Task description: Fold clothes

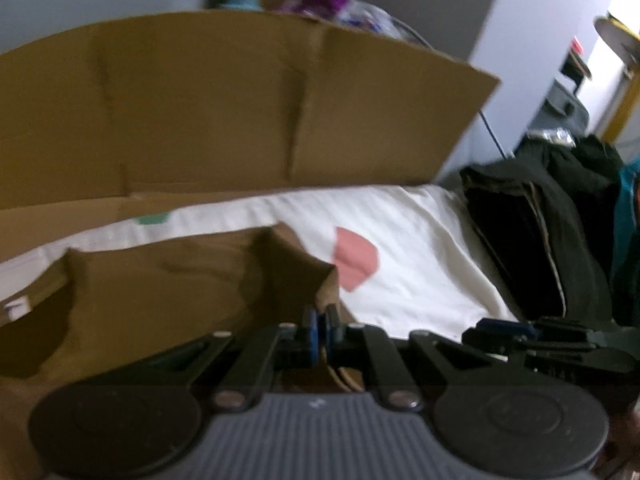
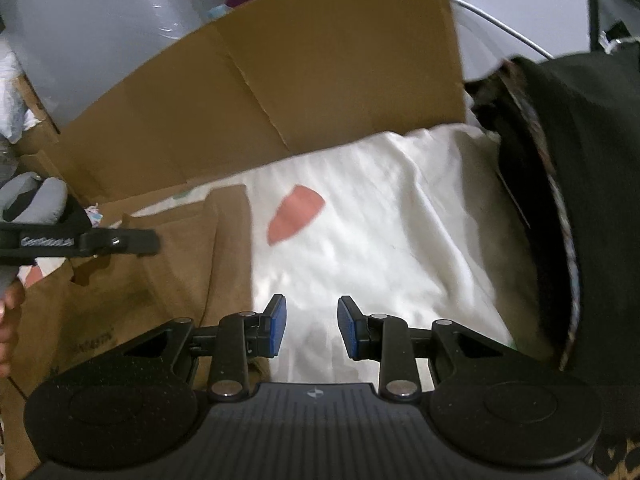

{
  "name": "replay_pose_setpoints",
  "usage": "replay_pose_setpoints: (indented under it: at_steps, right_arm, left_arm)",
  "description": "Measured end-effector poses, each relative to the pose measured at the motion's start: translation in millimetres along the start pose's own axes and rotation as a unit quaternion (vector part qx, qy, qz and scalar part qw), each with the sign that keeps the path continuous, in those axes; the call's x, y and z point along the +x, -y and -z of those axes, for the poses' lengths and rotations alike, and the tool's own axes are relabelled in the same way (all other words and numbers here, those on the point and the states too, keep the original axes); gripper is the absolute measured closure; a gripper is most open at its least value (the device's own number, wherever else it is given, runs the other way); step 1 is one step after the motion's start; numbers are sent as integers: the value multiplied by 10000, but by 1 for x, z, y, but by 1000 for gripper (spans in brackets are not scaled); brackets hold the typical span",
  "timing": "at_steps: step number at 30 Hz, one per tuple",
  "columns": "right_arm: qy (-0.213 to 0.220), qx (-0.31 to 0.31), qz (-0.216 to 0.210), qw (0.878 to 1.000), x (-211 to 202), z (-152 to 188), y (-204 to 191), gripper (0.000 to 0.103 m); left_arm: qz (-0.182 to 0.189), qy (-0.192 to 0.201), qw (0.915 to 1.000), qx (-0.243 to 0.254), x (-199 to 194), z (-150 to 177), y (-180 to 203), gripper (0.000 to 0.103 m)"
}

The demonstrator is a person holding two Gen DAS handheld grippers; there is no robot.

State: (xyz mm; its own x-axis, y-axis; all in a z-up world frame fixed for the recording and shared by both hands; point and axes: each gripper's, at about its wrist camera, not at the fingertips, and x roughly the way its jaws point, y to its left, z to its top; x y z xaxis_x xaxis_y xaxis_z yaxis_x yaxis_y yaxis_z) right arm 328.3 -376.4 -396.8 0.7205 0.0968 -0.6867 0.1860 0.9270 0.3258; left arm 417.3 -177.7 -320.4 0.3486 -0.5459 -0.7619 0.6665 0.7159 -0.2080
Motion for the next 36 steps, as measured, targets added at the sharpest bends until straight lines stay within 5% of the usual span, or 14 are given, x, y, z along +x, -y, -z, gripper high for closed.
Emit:
replay_pose_setpoints:
  at_steps: [17,36]
  right_arm:
    - [-71,-464,-389,9981,71,-68,-46,68]
    - [-397,-1123,-380,9922,150,-86,-93,68]
  left_arm:
    - [86,547,9931,-1030,-48,13,-61,100]
    - [-32,339,9869,-1580,-35,43,-101,100]
